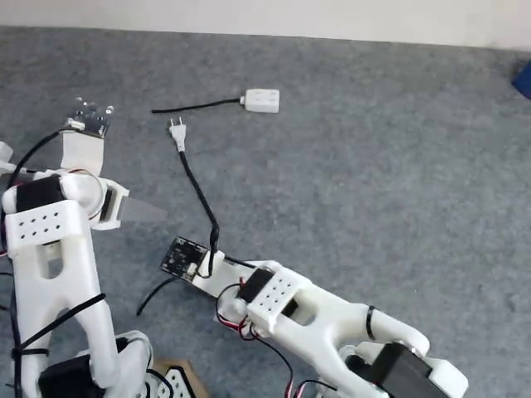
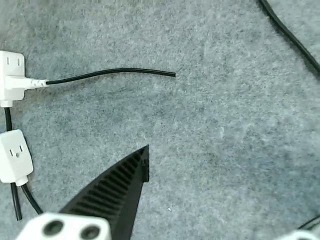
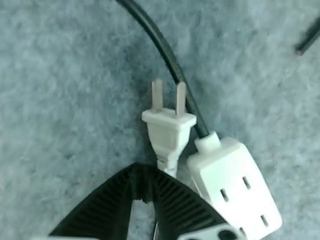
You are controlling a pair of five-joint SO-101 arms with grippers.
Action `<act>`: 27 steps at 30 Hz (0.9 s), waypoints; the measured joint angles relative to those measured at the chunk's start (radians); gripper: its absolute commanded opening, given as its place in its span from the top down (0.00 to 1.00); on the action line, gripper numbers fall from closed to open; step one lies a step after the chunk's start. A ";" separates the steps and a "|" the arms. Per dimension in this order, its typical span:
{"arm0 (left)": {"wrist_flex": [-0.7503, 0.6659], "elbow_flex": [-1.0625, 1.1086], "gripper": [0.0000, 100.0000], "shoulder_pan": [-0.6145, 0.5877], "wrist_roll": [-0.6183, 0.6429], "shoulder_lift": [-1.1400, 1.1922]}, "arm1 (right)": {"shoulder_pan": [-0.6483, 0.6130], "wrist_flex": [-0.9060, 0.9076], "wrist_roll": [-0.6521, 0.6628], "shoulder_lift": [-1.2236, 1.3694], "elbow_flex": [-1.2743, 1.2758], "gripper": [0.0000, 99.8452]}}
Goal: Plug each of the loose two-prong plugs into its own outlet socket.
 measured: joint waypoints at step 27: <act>0.000 0.000 0.47 -0.005 -0.003 0.000 | -0.048 -0.008 0.000 0.077 -0.020 0.99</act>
